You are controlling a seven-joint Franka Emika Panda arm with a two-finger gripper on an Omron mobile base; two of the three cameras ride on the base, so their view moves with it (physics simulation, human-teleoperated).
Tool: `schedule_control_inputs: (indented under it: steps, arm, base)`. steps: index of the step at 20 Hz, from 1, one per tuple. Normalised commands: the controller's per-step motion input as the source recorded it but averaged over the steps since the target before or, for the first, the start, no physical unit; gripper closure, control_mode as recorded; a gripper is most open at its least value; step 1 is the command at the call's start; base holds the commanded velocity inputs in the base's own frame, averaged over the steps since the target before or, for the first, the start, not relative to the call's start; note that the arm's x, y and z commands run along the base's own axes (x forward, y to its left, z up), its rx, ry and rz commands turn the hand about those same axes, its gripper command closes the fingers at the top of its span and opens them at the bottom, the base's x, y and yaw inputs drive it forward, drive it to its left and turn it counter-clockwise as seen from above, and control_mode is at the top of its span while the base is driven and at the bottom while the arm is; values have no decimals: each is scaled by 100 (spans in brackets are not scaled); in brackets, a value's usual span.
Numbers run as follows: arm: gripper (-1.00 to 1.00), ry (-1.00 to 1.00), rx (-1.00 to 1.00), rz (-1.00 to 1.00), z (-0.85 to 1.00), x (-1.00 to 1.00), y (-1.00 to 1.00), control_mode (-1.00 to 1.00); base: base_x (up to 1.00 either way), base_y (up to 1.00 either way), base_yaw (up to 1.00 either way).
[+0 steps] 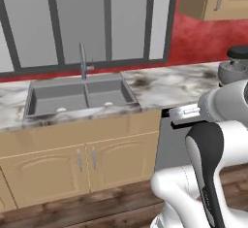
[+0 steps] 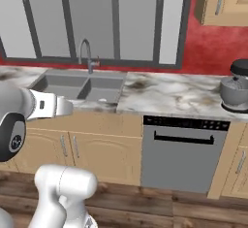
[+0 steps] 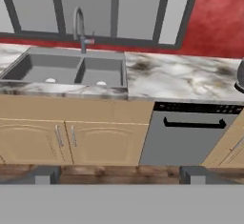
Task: Navigate to the stand mixer.
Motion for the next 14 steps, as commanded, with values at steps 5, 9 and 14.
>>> schedule_control_inputs:
  steps: [5,9,14]
  arm:
    - [-100,0,0,0,0,0,0,100]
    - [-100,0,0,0,0,0,0,100]
    - [-100,0,0,0,0,0,0,100]
  base:
    - [0,-100,5]
    - [6,-100,7]
    - [15,-100,7]
